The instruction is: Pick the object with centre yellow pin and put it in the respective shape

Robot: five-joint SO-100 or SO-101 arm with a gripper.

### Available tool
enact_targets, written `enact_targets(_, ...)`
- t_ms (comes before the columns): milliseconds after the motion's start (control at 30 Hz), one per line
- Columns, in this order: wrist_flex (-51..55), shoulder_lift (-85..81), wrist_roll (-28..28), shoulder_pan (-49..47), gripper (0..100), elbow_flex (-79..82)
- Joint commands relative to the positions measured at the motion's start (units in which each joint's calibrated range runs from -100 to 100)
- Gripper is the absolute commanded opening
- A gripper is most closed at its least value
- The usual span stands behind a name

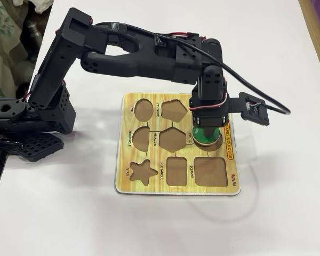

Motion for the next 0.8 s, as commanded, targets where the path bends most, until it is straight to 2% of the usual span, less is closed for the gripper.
enact_targets(0,-0.65,-1.82,0.17,1.95,1,-1.62)
enact_targets(767,-0.83,-1.74,-0.04,1.56,1,-1.8)
